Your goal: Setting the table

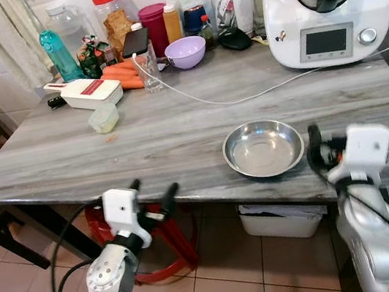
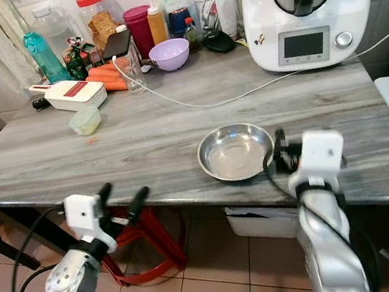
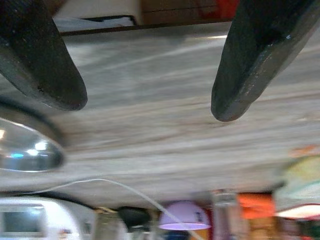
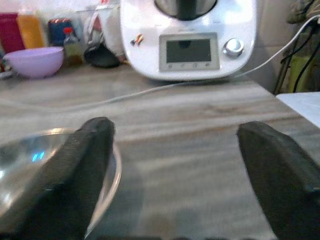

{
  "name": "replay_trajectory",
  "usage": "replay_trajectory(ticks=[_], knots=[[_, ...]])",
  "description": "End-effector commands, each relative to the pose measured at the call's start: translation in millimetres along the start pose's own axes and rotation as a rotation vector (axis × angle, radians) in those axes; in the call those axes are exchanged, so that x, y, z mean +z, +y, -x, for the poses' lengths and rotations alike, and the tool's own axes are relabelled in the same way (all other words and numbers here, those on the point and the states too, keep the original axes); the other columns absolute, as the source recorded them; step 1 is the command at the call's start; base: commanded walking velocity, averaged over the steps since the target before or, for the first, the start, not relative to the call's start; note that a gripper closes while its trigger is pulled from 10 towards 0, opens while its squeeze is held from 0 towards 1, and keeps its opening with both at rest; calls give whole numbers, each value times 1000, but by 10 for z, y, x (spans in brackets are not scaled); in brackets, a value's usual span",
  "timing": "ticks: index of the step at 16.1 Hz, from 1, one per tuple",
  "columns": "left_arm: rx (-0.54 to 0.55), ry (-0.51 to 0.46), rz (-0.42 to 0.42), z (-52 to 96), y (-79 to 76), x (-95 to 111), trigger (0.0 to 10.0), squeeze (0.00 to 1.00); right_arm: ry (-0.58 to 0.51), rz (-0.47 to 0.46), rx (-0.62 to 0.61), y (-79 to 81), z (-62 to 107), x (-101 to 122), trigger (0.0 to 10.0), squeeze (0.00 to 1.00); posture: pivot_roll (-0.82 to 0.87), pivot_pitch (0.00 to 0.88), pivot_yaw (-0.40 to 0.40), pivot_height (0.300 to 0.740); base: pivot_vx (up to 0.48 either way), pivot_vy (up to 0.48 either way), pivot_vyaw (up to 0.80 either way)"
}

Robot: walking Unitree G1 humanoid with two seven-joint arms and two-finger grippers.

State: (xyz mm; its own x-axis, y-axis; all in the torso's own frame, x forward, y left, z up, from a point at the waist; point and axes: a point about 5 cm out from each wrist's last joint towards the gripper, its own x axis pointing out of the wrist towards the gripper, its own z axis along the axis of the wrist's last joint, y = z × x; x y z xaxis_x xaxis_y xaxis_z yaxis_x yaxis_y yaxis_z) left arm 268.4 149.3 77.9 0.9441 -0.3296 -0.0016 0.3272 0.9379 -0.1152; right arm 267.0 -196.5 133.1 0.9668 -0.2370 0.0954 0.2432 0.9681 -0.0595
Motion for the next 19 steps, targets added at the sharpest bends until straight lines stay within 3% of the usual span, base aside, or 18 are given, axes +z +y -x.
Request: replay_trajectory(ticks=[1, 2, 3, 6, 7, 8, 9, 15, 19], knots=[[65, 0, -21, 20, 97, 8, 10000, 0, -34, 4, 41, 85, 37, 80, 10000, 1000, -93, 0, 141, 740, 0, 0, 0], [95, -3, -25, 32, 119, 6, 10000, 0, -37, 28, 53, 82, 94, 79, 10000, 1000, -95, 0, 140, 740, 0, 0, 0], [211, -13, -31, 80, 197, 9, 10000, 0, -38, 45, 62, 50, 217, 69, 10000, 1000, -95, 0, 136, 740, 0, 0, 0], [296, -9, -41, 144, 237, -9, 10000, 0, -22, 43, 56, -20, 314, 49, 10000, 1000, -89, 0, 129, 740, 0, 0, 0], [310, -4, -46, 157, 250, -15, 10000, 0, -10, 41, 62, -27, 327, 33, 10000, 886, -86, 0, 127, 740, 0, 0, 0], [322, 6, -52, 158, 267, -22, 10000, 0, 6, 36, 61, -28, 333, 16, 10000, 333, -85, 0, 125, 740, 0, 0, 0], [326, 7, -52, 153, 274, -22, 10000, 0, 10, 40, 64, -22, 329, 13, 10000, 0, -83, 0, 124, 740, 0, 0, -406], [335, 24, -81, 121, 279, -11, 10000, 0, 20, 18, 69, 5, 322, 13, 10000, 0, -82, 0, 130, 740, -141, 0, -800], [328, 26, -86, 106, 266, 1, 10000, 0, 23, 15, 68, 6, 338, 10, 10000, 0, -88, 0, 135, 740, -348, 0, 0]])
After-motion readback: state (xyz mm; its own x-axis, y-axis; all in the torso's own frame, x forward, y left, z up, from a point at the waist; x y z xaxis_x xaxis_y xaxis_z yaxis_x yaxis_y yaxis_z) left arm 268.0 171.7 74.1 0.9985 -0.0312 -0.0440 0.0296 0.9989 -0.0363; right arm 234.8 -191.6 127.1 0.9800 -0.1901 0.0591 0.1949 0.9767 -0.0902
